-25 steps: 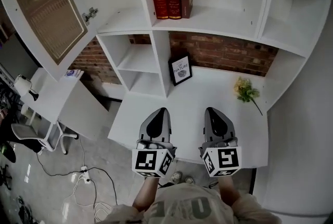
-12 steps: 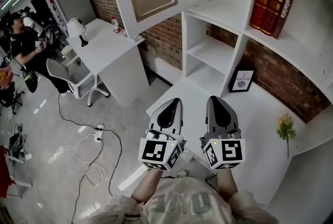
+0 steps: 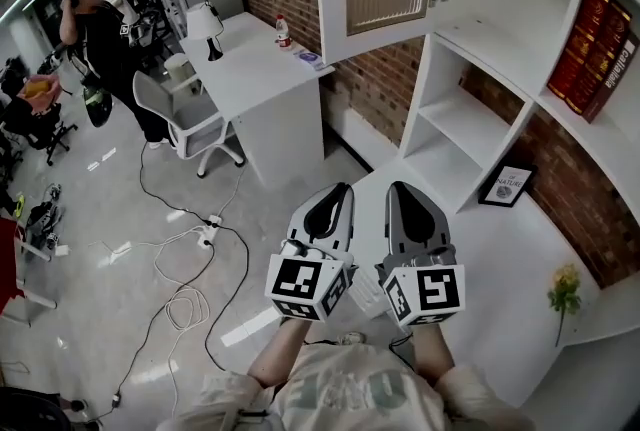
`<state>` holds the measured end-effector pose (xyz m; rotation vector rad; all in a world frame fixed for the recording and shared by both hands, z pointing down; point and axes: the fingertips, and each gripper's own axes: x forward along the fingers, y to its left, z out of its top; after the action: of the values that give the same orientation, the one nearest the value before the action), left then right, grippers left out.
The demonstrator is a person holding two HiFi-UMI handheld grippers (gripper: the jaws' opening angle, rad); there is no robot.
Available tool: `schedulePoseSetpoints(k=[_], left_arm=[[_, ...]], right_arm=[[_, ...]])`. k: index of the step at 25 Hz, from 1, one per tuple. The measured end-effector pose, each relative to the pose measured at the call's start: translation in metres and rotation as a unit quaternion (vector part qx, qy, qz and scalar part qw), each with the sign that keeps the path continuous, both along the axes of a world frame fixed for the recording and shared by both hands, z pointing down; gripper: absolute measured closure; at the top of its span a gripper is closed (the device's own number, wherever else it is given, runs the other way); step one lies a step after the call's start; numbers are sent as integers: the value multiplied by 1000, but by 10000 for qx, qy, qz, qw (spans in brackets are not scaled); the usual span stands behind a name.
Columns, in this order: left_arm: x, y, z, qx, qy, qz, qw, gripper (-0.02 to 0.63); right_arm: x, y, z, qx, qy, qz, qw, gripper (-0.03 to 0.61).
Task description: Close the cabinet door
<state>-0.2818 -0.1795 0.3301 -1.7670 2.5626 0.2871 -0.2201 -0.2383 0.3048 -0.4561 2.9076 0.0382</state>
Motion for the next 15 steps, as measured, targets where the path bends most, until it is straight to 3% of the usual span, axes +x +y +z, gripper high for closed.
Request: schedulePoseSetpoints(k=[2, 4, 6, 10, 15], left_arm=[[-8, 0, -10, 142, -78, -44, 9999, 579], [-23, -2, -30, 321, -259, -73, 9991, 462], [-49, -9, -60, 435, -482, -143, 9978, 428], [-102, -32, -126, 659, -655, -149, 9956, 417], [-137, -63, -188, 777, -764, -123, 9940, 417]], right_arm=[[-2, 3, -1, 39, 21, -31, 10000, 561], [-2, 5, -2, 101, 56, -41, 9999, 562], [1, 5, -2, 116, 86, -18, 9999, 561], [10, -3, -3, 113, 108, 123, 9998, 563], [10, -7, -11, 394, 198, 110, 9990, 561]])
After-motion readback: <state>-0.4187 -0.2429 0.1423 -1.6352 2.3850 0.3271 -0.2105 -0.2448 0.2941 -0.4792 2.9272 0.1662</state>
